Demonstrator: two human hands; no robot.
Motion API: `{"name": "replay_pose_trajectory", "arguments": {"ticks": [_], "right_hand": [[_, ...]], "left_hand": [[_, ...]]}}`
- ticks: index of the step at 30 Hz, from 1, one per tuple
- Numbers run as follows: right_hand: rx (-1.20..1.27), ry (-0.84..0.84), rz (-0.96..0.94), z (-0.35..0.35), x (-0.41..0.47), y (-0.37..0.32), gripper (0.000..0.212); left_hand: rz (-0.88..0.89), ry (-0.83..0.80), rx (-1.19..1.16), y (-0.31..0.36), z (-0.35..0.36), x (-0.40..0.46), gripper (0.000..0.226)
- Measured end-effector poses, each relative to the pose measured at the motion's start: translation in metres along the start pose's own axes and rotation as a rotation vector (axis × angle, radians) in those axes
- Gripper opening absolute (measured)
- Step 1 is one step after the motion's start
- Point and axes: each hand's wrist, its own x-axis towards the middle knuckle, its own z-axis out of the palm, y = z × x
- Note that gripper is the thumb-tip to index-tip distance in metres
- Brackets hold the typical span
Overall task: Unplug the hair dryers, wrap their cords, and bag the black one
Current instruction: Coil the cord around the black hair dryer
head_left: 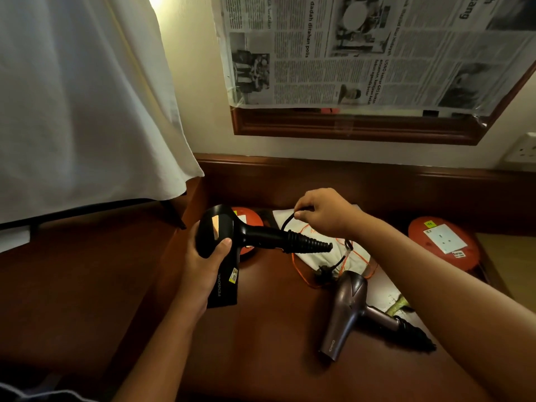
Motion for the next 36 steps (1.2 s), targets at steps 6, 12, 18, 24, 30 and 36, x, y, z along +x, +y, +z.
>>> {"name": "replay_pose_trajectory", "arguments": {"ticks": [6,12,18,24,30,36], "right_hand": [[-0.182,-0.025,0.016,0.012,-0.018,-0.019,0.025],[-0.109,0.029,0.082,0.053,-0.039,-0.037,0.028],[1.116,0.082,0.331,0.095,-0.056,-0.041,0.023],[1.576,-0.188,0.406,0.115,-0.06,-0.026,0.023],[1.381,-0.263,0.335,0.113,-0.057,-0.013,0.019],[1.458,-0.457,0.265,0.106,-0.055,-0.015,0.027]], "left_hand": [[0.001,0.08,-0.009,-0.009,-0.003,0.004,0.055],[0.015,0.17,-0.016,-0.011,-0.002,0.0,0.062],[-0.039,0.233,-0.078,-0.011,-0.006,-0.001,0.067],[-0.038,0.174,-0.13,-0.005,0.001,-0.011,0.056],[-0.055,0.159,-0.135,0.0,0.001,-0.015,0.046],[-0.067,0.131,-0.132,0.003,0.003,-0.011,0.038]]}}
